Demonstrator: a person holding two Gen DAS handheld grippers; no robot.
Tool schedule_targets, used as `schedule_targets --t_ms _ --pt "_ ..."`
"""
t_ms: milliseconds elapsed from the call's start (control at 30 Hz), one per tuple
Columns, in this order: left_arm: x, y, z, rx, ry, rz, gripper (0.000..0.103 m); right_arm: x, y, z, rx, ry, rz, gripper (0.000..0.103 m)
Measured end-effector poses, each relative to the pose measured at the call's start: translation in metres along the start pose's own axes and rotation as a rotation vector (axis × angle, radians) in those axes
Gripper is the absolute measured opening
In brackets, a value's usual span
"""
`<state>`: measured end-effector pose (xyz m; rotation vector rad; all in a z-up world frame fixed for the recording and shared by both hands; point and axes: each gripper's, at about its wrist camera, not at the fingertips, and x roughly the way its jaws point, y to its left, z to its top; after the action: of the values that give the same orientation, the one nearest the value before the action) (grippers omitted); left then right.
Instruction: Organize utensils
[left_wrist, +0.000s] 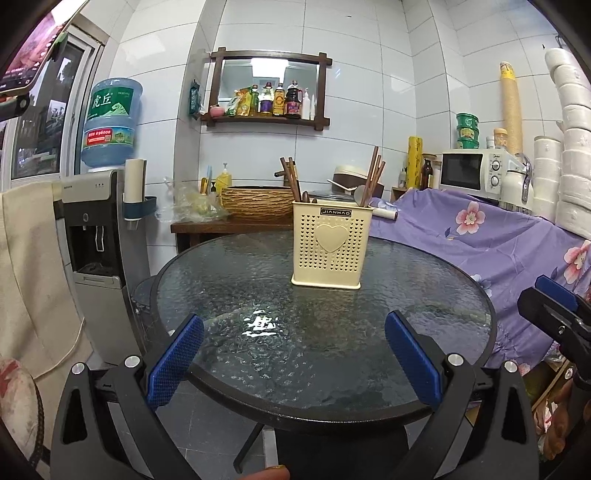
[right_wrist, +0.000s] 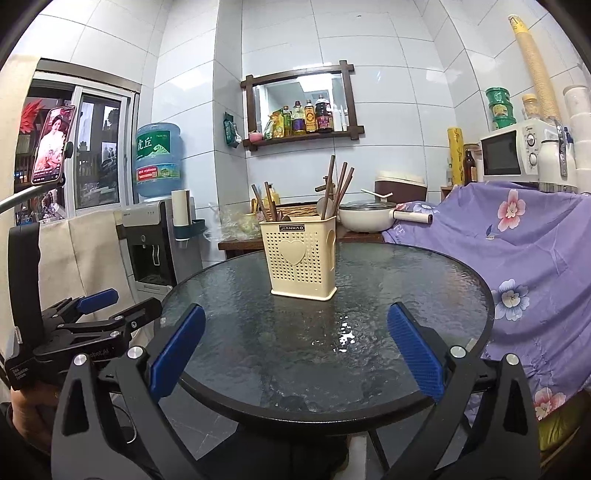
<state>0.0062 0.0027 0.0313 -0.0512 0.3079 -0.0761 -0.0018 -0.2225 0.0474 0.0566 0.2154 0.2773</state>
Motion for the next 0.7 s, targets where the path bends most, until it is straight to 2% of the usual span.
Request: schedule_targets --t_ms 700 --pt "-0.0026 0.0044 -0.0012 -0.024 0.008 0.012 0.097 0.0003 0.0031 -0.0020 -0.009 0.008 -0.001 0.097"
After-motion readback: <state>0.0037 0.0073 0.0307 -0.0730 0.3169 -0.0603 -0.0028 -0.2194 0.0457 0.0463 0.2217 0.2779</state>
